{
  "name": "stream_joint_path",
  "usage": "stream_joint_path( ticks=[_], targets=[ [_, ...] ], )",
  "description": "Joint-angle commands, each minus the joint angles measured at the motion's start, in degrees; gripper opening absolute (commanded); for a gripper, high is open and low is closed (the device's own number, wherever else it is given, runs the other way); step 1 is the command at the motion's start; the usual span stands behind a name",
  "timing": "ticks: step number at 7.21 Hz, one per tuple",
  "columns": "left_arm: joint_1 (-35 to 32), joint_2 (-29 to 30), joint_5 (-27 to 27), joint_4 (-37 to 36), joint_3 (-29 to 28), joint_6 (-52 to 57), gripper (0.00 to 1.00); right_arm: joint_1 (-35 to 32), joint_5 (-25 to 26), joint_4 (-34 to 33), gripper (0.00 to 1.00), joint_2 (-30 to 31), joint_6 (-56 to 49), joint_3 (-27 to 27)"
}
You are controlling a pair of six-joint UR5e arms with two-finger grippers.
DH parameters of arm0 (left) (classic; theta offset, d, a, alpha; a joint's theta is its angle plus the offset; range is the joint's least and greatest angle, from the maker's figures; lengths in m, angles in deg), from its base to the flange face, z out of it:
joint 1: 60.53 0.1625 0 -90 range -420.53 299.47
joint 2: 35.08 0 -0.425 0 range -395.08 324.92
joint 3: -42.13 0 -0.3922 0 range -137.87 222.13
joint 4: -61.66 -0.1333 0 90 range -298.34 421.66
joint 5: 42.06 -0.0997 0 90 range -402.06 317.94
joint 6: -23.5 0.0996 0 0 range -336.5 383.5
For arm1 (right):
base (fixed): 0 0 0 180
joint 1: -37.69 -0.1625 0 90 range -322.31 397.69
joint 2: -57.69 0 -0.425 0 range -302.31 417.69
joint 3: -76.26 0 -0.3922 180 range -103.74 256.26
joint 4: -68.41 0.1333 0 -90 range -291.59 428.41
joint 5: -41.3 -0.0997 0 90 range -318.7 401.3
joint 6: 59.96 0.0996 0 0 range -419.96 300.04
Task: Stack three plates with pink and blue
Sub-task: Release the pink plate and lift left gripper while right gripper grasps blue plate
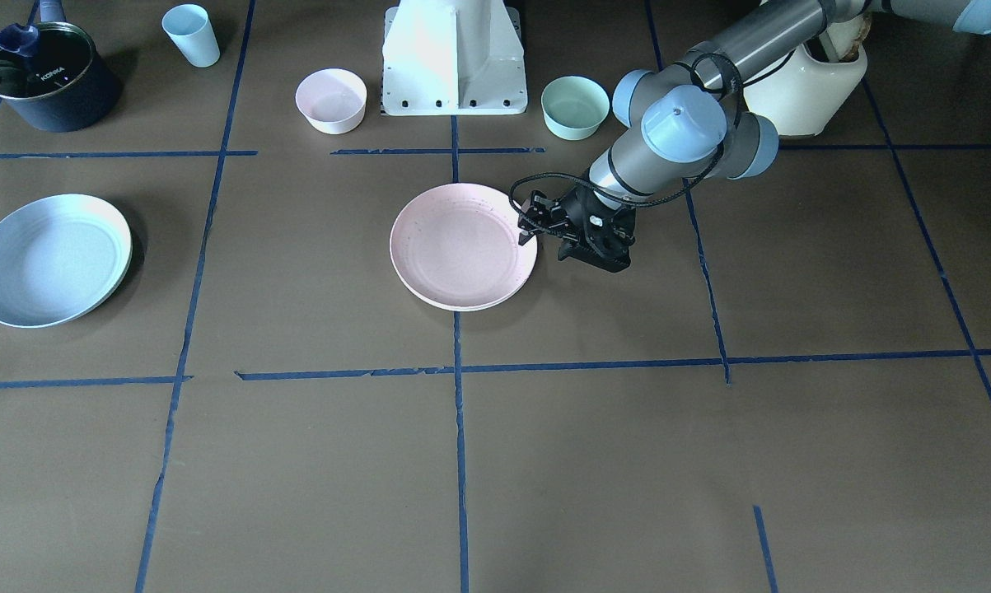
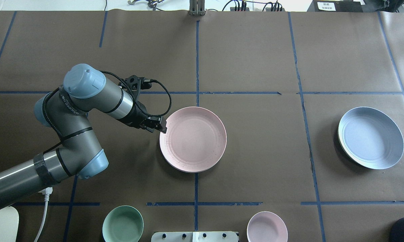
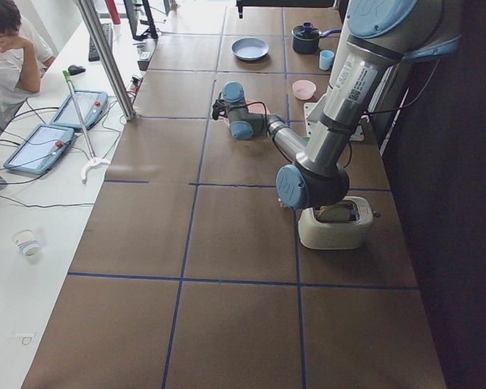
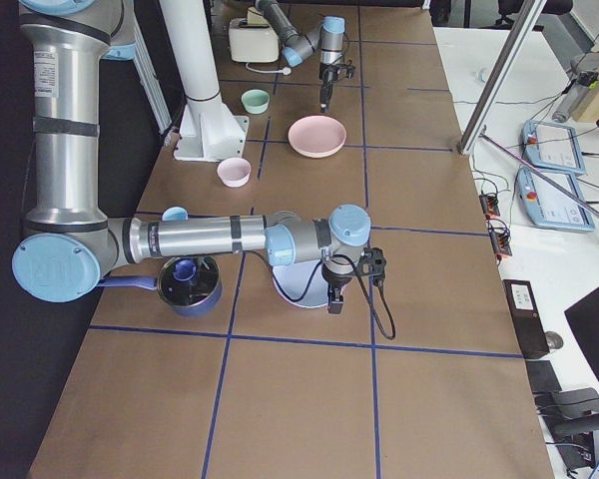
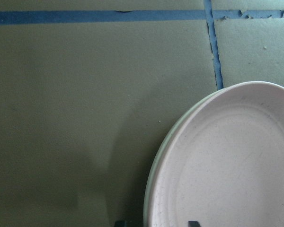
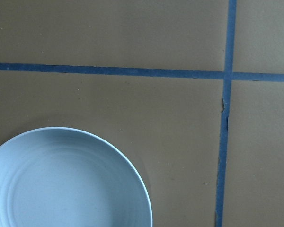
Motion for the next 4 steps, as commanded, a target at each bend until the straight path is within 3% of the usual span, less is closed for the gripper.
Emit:
stream_joint_path(
  ticks=[1, 2, 4],
  targets=[
    [-2.08, -0.68, 0.01, -0.03, 1.24, -0.05, 1.00, 8.76, 0.39, 21.72, 1.00, 3.40, 11.27, 5.22],
    [-3.04, -0.77, 0.18, 0.06, 1.33, 0.04, 1.00, 8.88, -0.22, 28.45, 1.00, 3.77, 13.47, 10.38],
    [-3.13, -0.86, -0.25, 0.06, 2.29, 0.13, 1.00, 9.40, 0.04, 30.45, 0.99, 3.59, 17.45, 12.71]
  ],
)
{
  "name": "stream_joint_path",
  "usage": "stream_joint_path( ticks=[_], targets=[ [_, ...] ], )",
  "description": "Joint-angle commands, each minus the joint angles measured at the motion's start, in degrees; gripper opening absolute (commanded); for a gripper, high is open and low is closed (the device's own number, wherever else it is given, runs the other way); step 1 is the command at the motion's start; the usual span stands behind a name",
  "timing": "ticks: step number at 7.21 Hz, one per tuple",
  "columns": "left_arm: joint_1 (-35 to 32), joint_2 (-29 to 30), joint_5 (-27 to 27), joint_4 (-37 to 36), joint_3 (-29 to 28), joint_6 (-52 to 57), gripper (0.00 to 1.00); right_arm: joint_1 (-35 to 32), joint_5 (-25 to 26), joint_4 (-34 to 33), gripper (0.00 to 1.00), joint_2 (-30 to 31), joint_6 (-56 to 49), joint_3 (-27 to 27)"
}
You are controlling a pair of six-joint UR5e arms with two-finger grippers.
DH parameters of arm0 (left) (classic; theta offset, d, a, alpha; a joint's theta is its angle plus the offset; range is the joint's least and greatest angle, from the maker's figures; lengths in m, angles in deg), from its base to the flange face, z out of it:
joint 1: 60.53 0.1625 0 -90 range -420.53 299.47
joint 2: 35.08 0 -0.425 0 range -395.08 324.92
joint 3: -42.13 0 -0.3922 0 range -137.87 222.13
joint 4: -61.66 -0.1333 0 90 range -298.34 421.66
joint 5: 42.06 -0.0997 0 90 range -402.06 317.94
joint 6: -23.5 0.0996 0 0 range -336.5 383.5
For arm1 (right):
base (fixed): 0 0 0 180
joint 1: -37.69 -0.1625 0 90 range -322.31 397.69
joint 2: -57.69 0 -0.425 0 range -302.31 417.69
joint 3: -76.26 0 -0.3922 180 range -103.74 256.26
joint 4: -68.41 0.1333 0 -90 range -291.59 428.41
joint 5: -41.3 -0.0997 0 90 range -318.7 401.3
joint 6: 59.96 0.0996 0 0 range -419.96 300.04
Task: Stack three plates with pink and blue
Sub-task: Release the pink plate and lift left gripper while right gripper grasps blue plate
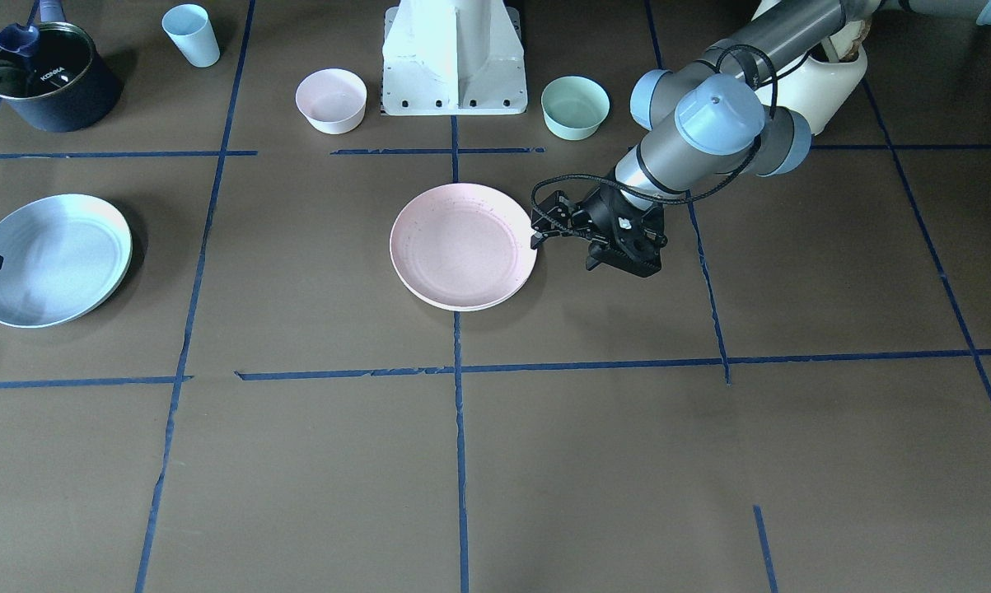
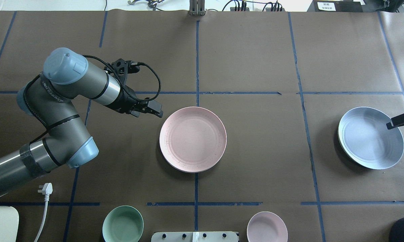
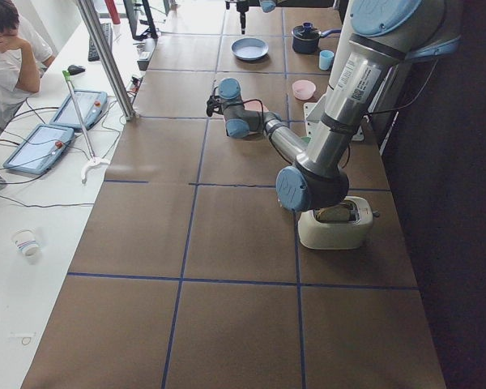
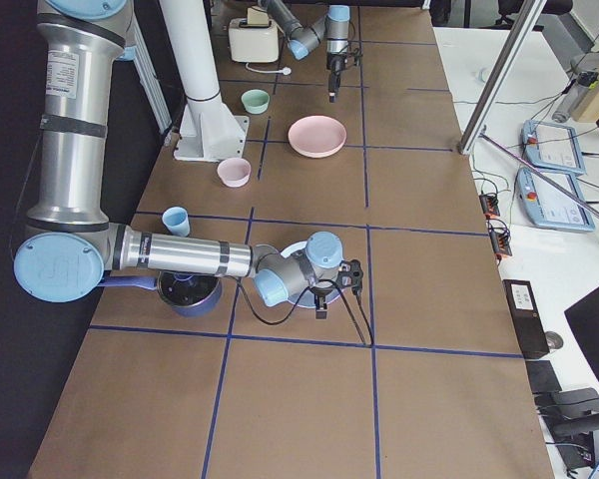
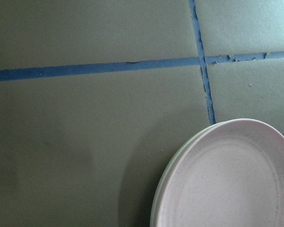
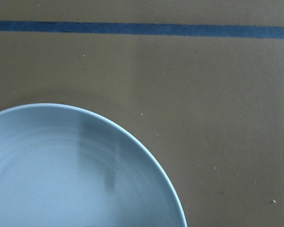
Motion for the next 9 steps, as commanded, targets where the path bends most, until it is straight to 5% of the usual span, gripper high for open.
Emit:
stream_joint_path(
  ticks=[1, 2, 3, 5, 6, 8, 9],
  targets=[
    [-0.17, -1.28, -0.16, 0.18, 1.68, -0.05, 1.00, 0.79, -0.13, 2.32, 0.53, 0.00, 2.01, 2.07],
    [-0.17, -1.81, -0.16, 0.10, 3.00, -0.05, 1.00, 1.67, 0.22, 2.41, 0.20, 0.17, 1.58, 2.16],
    [-0.26, -1.90, -0.16, 0.10, 3.45, -0.14, 1.00, 1.68, 0.31, 4.85, 0.03, 0.87, 1.49, 2.68],
    [-0.70, -1.90, -0.16, 0.10, 4.06, -0.23, 1.00, 1.68, -2.48, 4.88, 0.00, 0.00, 2.01, 3.05],
    [-0.70, -1.90, -0.16, 0.10, 4.24, -0.31, 1.00, 1.68, -3.90, 4.53, 0.00, -1.22, 2.36, -1.05],
    [-0.70, -1.90, -0.07, 0.10, 4.94, -0.58, 1.00, 3.77, -7.32, 4.44, 0.00, -5.94, 19.48, -10.10],
    [-0.61, -1.90, 0.01, 0.10, 5.03, -0.66, 1.00, 10.40, -4.73, 4.70, 0.00, -13.29, 34.56, -12.75]
  ],
)
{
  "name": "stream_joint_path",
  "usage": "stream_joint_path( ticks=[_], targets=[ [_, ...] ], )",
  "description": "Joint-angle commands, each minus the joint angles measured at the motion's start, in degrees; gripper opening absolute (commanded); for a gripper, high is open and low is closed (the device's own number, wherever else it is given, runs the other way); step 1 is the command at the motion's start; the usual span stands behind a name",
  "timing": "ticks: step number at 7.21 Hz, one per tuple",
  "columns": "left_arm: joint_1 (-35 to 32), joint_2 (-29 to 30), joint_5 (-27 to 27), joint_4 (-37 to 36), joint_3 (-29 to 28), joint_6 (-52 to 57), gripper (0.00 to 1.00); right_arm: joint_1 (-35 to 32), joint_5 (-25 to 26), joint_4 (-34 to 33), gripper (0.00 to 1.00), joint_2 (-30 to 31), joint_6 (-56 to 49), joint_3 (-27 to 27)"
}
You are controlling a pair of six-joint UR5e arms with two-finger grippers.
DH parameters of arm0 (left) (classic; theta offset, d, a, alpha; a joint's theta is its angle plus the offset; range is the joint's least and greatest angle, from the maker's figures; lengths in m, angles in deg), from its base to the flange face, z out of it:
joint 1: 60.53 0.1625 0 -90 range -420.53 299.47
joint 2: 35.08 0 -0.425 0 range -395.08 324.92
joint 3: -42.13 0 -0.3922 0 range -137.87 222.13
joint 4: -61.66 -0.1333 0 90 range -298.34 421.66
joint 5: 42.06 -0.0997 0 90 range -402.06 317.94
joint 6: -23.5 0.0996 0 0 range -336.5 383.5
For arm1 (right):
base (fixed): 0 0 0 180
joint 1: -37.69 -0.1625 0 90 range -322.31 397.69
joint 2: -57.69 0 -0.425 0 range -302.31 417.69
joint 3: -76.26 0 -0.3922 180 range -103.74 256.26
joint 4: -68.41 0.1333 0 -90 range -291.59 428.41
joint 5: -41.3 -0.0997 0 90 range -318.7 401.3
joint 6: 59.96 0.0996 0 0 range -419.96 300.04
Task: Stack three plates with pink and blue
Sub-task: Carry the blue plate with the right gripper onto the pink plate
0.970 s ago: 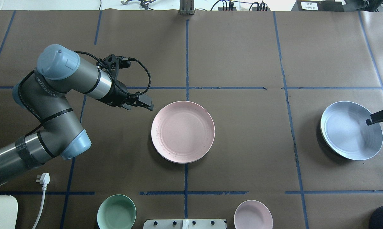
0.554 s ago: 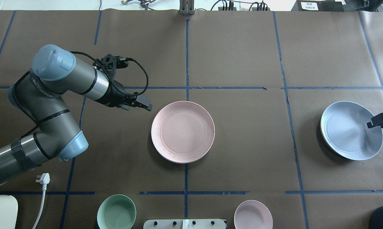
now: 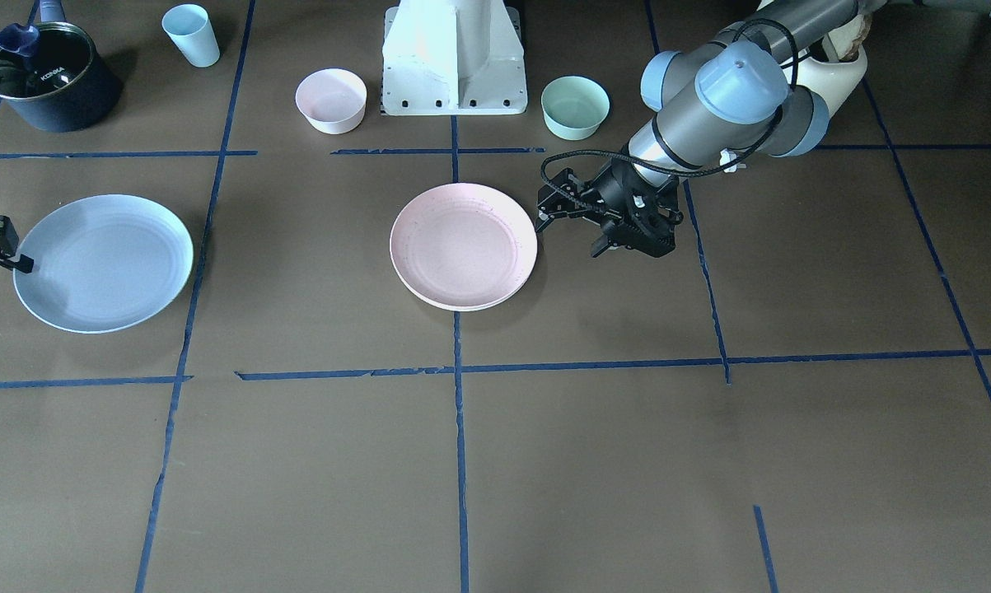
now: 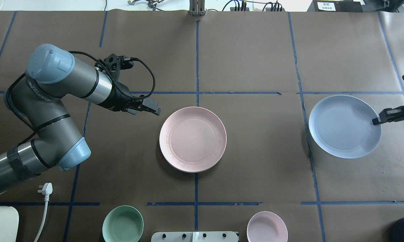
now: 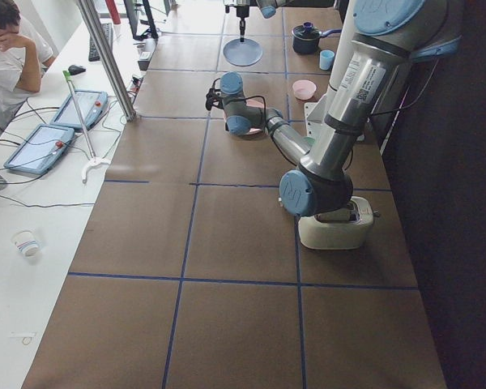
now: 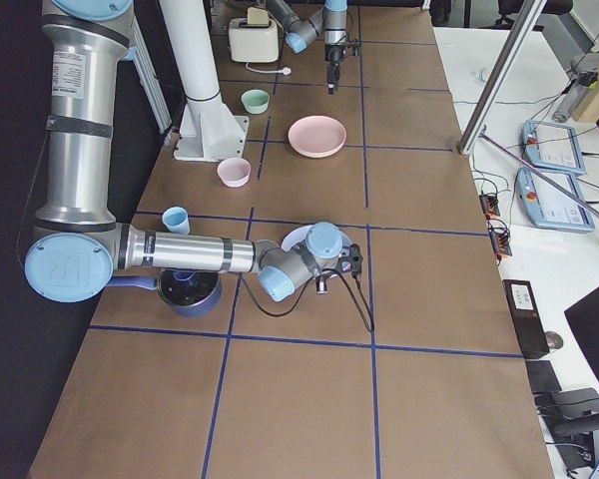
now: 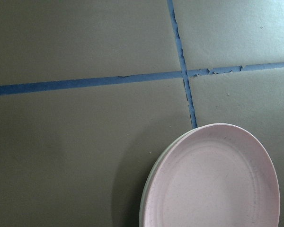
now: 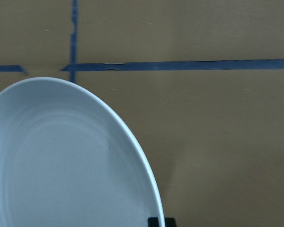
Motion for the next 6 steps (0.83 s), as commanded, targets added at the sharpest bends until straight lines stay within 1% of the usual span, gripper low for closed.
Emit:
stream_joint_path(
  ticks=[1, 2, 3, 4, 6],
  targets=[
    [0.07, 0.00, 0.07, 0.02, 0.56, -0.10, 1.00, 12.85, 6.57, 0.12, 0.00, -14.13, 25.20, -5.11],
    [-0.01, 0.00, 0.07, 0.02, 0.65, -0.10, 1.00, 20.49, 15.15, -0.49, 0.00, -18.38, 29.90, -6.07],
    [-0.54, 0.00, 0.16, 0.02, 0.65, -0.10, 1.00, 25.52, 18.37, -3.45, 0.00, -21.81, 33.17, -6.08],
    [-2.20, 0.00, 0.60, 0.02, 1.00, -0.19, 1.00, 28.18, 22.14, -4.61, 0.00, -22.28, 33.29, -6.00],
    [-3.97, 0.09, 0.69, 0.02, 2.40, -0.28, 1.00, 31.98, 24.02, -4.80, 0.00, -22.46, 33.55, -5.21]
  ],
)
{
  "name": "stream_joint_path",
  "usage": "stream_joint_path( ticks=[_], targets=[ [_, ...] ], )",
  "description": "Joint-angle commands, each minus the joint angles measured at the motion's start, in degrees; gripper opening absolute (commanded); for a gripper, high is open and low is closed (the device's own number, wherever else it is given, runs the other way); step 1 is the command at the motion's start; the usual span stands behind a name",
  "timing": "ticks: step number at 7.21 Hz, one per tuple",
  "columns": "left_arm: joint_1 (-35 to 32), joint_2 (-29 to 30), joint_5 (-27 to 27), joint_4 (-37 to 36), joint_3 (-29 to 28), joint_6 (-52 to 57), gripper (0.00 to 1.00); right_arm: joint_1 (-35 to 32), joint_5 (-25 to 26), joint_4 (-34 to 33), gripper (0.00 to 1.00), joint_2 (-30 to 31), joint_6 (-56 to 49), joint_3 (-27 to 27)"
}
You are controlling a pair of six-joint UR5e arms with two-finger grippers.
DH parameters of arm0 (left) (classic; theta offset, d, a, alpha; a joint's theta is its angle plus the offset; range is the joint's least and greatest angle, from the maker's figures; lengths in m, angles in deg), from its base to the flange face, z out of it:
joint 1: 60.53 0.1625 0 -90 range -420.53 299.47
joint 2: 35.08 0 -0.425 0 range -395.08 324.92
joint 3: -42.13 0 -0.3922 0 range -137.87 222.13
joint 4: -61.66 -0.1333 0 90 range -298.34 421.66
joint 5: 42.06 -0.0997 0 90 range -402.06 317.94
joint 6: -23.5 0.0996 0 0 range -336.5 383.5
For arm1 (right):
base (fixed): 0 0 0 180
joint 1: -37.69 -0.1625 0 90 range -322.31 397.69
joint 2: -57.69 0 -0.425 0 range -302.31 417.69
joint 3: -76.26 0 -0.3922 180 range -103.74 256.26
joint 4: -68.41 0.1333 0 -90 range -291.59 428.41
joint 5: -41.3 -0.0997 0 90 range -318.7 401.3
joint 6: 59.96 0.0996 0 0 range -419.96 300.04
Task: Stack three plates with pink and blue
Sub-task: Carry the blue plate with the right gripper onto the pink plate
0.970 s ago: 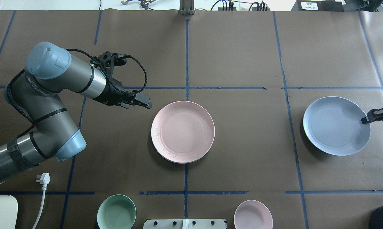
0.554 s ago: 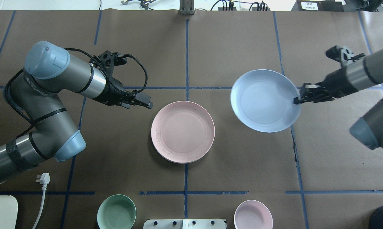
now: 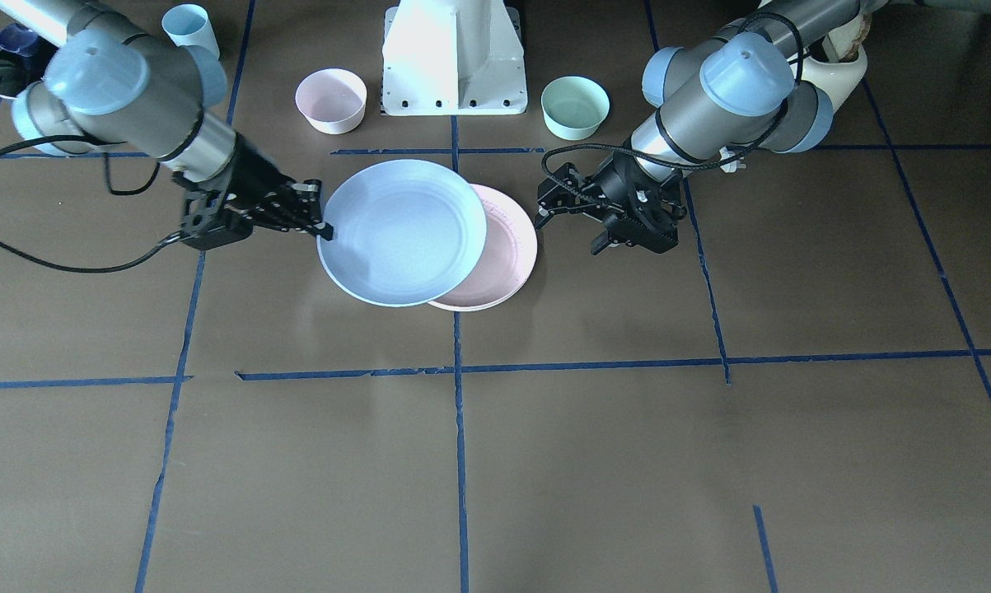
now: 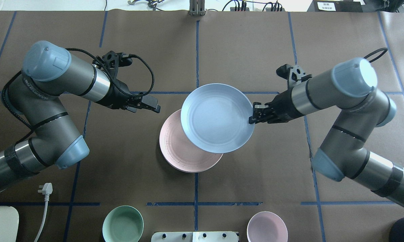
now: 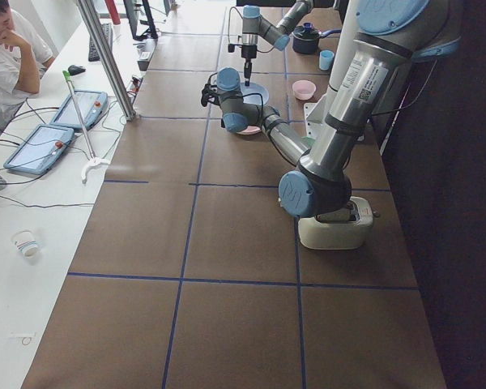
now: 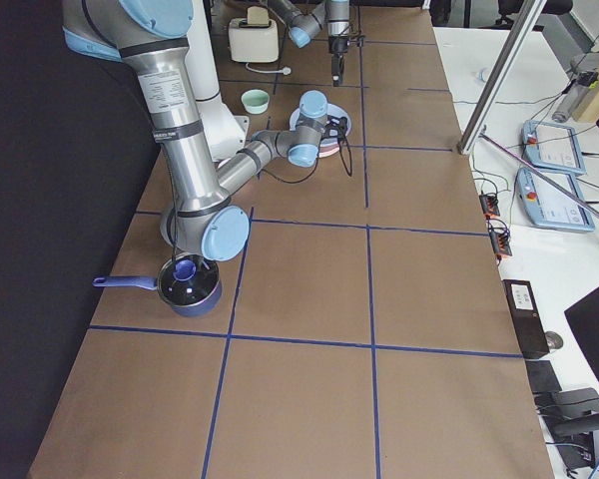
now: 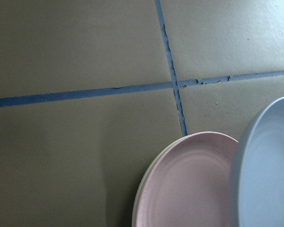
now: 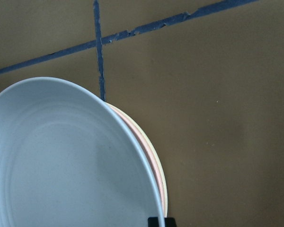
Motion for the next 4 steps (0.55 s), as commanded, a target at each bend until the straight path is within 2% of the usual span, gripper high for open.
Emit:
stream_joint_path(
  ticks=[1, 2, 3, 4],
  targets=[
    [-0.88, 0.03, 0.08, -0.09, 0.73, -0.04, 1.00, 3.46, 2.95, -0.37, 0.03, -1.28, 0.20, 1.08],
    [-0.88, 0.03, -0.01, -0.09, 0.64, -0.04, 1.00, 3.30, 2.71, -0.37, 0.22, -1.12, 0.02, 1.18],
    [-1.05, -0.05, -0.01, -0.09, 0.64, -0.04, 1.00, 1.99, 2.71, -0.46, 0.57, -1.03, 0.11, 1.27],
    [-1.05, -0.14, -0.01, -0.09, 0.64, -0.04, 1.00, 0.24, 2.71, -2.20, 1.00, -1.12, 0.11, 1.27]
  ],
)
